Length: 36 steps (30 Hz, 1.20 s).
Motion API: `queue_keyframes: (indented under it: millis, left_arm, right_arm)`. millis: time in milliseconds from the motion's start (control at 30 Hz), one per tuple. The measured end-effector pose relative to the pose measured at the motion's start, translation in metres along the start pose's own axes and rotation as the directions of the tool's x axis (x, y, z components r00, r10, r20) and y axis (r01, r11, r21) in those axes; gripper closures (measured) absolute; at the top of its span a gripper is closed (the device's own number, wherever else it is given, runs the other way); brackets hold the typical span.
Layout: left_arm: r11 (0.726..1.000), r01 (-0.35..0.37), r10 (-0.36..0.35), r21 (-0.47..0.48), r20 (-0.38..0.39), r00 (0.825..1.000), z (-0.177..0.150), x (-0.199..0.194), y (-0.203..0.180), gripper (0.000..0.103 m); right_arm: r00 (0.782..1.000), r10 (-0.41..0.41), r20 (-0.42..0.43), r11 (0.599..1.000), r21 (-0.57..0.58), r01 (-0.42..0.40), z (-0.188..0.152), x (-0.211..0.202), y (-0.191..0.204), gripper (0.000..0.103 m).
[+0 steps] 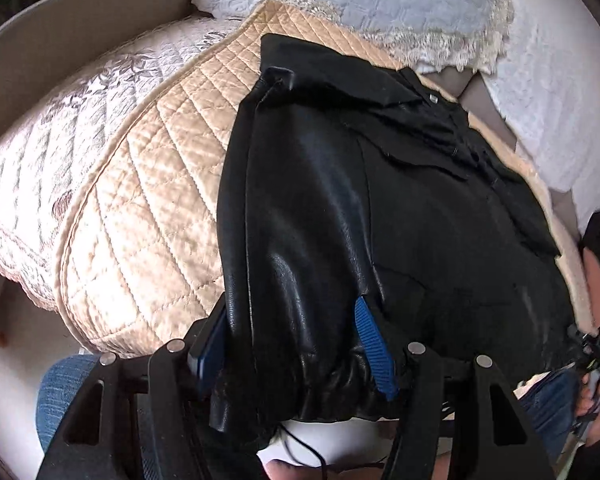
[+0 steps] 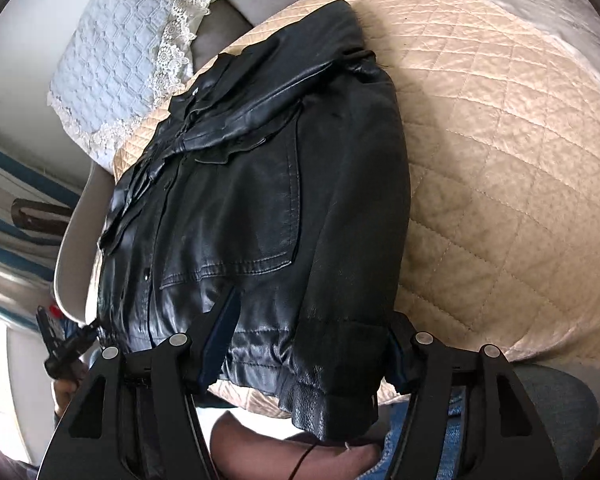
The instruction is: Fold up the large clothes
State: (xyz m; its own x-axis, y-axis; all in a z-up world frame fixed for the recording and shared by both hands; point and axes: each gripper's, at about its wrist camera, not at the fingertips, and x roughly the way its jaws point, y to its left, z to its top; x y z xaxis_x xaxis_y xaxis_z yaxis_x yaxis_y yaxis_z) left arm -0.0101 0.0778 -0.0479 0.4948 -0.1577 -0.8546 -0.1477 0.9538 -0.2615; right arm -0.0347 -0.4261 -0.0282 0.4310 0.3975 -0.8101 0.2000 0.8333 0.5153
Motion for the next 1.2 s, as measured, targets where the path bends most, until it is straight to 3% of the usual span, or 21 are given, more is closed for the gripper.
queue_keyframes:
  millis: [33,100,233,267,300,367,467,633,867,1033,1200]
  left_arm:
    - [1.000,-0.019,0.019,0.018,-0.007,1.000,0.000,0.002,-0.003,0.041]
    - [0.999,-0.036,0.037,0.040,-0.019,0.999,0.002,0.005,-0.007,0.037]
    - [0.998,-0.044,0.045,0.034,-0.028,0.999,0.004,0.006,-0.008,0.037]
    - [0.998,-0.056,0.057,0.034,-0.024,0.998,0.005,0.006,-0.008,0.042]
    - [0.997,-0.070,0.071,0.036,-0.020,0.997,0.004,0.005,-0.007,0.046]
    - [0.998,-0.070,0.070,0.011,-0.012,0.998,0.006,0.002,-0.001,0.069]
    - [0.998,0.009,-0.010,-0.063,-0.019,1.000,0.008,-0.005,0.018,0.089]
    - [0.991,0.099,-0.099,-0.089,0.006,0.995,0.010,-0.019,0.022,0.093]
    - [0.958,0.263,-0.246,-0.112,0.144,0.958,0.026,-0.064,0.026,0.097]
    - [0.943,0.324,-0.303,-0.075,0.209,0.930,0.060,-0.072,0.016,0.098]
    - [0.936,0.347,-0.320,-0.060,0.265,0.910,0.111,-0.062,0.001,0.098]
  right_arm:
    - [1.000,-0.022,-0.001,1.000,-0.004,0.022,0.000,0.000,0.000,0.048]
    - [0.998,-0.062,-0.001,0.998,-0.004,0.062,0.000,0.000,-0.003,0.071]
    - [0.998,-0.055,0.002,0.998,0.029,0.055,-0.001,-0.003,-0.013,0.087]
    - [0.999,-0.054,0.004,0.998,0.028,0.054,-0.001,-0.003,-0.013,0.089]
    - [0.998,-0.056,0.005,0.998,0.023,0.056,-0.002,-0.003,-0.011,0.090]
    - [0.999,-0.043,0.004,0.999,0.015,0.043,-0.002,-0.004,-0.009,0.093]
    - [0.999,-0.039,0.001,0.999,-0.009,0.039,0.000,-0.004,-0.004,0.094]
    - [1.000,0.022,0.018,0.999,-0.040,-0.021,0.003,-0.015,0.006,0.096]
    - [0.976,0.198,0.094,0.980,-0.021,-0.197,0.017,-0.041,0.016,0.096]
    - [0.959,0.249,0.134,0.968,-0.056,-0.244,0.046,-0.045,0.034,0.096]
    - [0.943,0.268,0.196,0.963,-0.069,-0.260,0.101,-0.047,0.043,0.096]
